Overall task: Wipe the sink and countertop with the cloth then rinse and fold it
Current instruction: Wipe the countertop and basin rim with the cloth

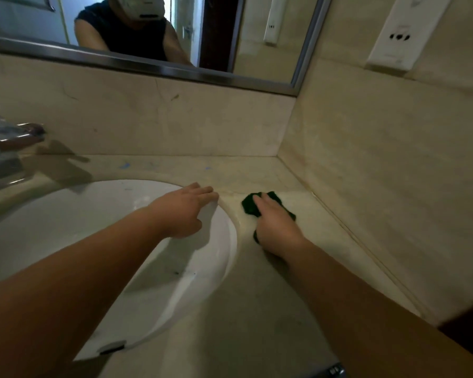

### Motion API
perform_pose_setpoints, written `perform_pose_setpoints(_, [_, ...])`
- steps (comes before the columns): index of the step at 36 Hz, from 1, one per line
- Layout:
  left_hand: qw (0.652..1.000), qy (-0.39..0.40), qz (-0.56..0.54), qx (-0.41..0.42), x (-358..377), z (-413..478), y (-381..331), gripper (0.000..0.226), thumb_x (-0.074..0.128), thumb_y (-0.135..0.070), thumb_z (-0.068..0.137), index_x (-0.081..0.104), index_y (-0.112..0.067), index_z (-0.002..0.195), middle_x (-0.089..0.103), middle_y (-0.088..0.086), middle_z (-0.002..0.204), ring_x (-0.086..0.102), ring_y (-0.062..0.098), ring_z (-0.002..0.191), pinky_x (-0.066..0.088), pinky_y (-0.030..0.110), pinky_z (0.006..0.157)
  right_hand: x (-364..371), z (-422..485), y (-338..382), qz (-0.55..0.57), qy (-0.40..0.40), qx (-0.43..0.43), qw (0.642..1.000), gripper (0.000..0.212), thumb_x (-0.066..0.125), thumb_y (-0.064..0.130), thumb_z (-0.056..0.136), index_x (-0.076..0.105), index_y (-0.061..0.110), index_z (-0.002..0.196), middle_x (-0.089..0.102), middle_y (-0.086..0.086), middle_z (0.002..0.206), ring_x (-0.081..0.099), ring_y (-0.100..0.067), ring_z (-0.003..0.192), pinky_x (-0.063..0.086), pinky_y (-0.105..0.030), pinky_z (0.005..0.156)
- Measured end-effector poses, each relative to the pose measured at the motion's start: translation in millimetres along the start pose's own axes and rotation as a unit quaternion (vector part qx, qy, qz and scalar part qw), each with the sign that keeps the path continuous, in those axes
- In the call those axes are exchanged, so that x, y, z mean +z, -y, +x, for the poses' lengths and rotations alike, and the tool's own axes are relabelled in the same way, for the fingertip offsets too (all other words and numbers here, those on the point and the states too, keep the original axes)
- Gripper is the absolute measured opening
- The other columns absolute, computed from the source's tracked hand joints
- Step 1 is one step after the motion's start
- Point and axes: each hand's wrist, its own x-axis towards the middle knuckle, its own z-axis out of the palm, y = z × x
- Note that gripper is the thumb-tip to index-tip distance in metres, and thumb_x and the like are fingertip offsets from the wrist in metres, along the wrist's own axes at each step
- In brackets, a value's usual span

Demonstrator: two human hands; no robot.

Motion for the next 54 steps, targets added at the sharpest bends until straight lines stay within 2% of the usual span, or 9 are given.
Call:
perform_pose_setpoints(5, [0.997,-0.019,-0.001,-0.073,-10.1,-17.0,17.9,0.089,0.063,-0.016,0.096,0.011,-0.023,0.169,0.012,0.003,0.176,0.017,0.024,0.161,0.022,0.039,0.126,6.1,-0.1,61.6,0.203,0.060,-0.040,0.976,0.055,0.040,-0.004,0.100,0.059,0.021,0.145,0.059,-0.001,0.145,0.057,-0.017,0.119,0.045,-0.025,0.096])
perform_pose_setpoints(11, [0.996,-0.016,0.010,-0.087,-21.1,-26.6,47.1,0.088,0.061,-0.017,0.096,0.013,-0.020,0.169,0.012,0.004,0.176,0.020,0.024,0.159,0.024,0.035,0.124,-38.8,33.7,41.9,0.295,-0.081,0.009,0.952,0.056,0.036,0.005,0.095,0.069,0.034,0.130,0.066,0.000,0.132,0.064,-0.022,0.111,0.056,-0.041,0.100])
perform_pose_setpoints(16, [0.997,-0.026,0.024,-0.074,-21.6,-17.6,62.6,0.086,0.064,-0.018,0.093,0.019,-0.015,0.167,0.020,0.006,0.174,0.023,0.024,0.157,0.025,0.033,0.123,-52.9,62.3,3.6,0.175,-0.159,0.015,0.972,0.048,0.038,0.016,0.104,0.053,0.026,0.148,0.053,-0.002,0.151,0.050,-0.023,0.134,0.039,-0.032,0.110])
perform_pose_setpoints(21, [0.997,-0.035,0.048,-0.053,-13.2,-4.1,82.9,0.084,0.065,-0.022,0.087,0.030,-0.019,0.163,0.030,0.007,0.169,0.031,0.028,0.153,0.030,0.041,0.124,-1.1,86.5,-22.0,-0.066,0.020,0.038,0.997,0.079,0.032,0.071,0.093,0.029,0.027,0.159,0.030,-0.014,0.162,0.028,-0.040,0.150,0.025,-0.049,0.122])
perform_pose_setpoints(28, [0.993,-0.108,0.044,-0.031,-3.0,-0.5,95.3,0.067,0.065,-0.026,0.087,0.050,-0.025,0.152,0.052,0.002,0.152,0.048,0.028,0.135,0.038,0.036,0.108,-9.0,129.2,-36.8,-0.152,0.016,0.019,0.988,0.058,0.030,0.040,0.111,0.015,0.024,0.165,0.010,-0.014,0.172,0.017,-0.041,0.153,0.017,-0.046,0.124])
perform_pose_setpoints(37, [0.986,-0.152,0.068,-0.018,1.4,8.8,100.8,0.064,0.064,-0.037,0.086,0.056,-0.029,0.150,0.062,-0.003,0.131,0.056,0.027,0.117,0.050,0.037,0.093,0.5,168.6,-41.0,-0.083,-0.027,0.120,0.989,0.072,0.031,0.057,0.101,0.014,0.027,0.164,0.016,-0.019,0.168,0.022,-0.042,0.151,0.022,-0.052,0.123])
perform_pose_setpoints(43, [0.985,-0.156,0.071,-0.027,0.3,9.3,102.9,0.066,0.053,-0.043,0.082,0.057,-0.035,0.148,0.061,-0.011,0.131,0.055,0.021,0.115,0.057,0.038,0.081,10.4,210.6,-26.2,-0.023,-0.006,0.033,0.999,0.054,0.041,0.018,0.102,0.032,0.007,0.154,0.047,-0.021,0.148,0.051,-0.036,0.127,0.042,-0.040,0.109])
perform_pose_setpoints(49, [0.986,-0.148,0.065,-0.036,-0.1,8.4,99.2,0.068,0.054,-0.042,0.083,0.054,-0.034,0.151,0.060,-0.012,0.134,0.053,0.019,0.118,0.057,0.038,0.086,37.8,220.9,21.9,-0.088,0.019,-0.102,0.991,0.062,0.036,0.010,0.105,0.018,0.011,0.164,0.018,-0.012,0.171,0.025,-0.031,0.154,0.020,-0.040,0.127])
perform_pose_setpoints(54, [0.990,-0.132,0.035,-0.047,-4.4,5.1,98.2,0.069,0.059,-0.034,0.084,0.052,-0.028,0.152,0.060,-0.004,0.138,0.056,0.024,0.121,0.052,0.039,0.095,62.7,200.2,73.2,-0.082,0.034,-0.189,0.978,0.075,0.048,0.000,0.092,0.028,0.017,0.162,0.031,-0.010,0.167,0.034,-0.032,0.150,0.030,-0.042,0.123])
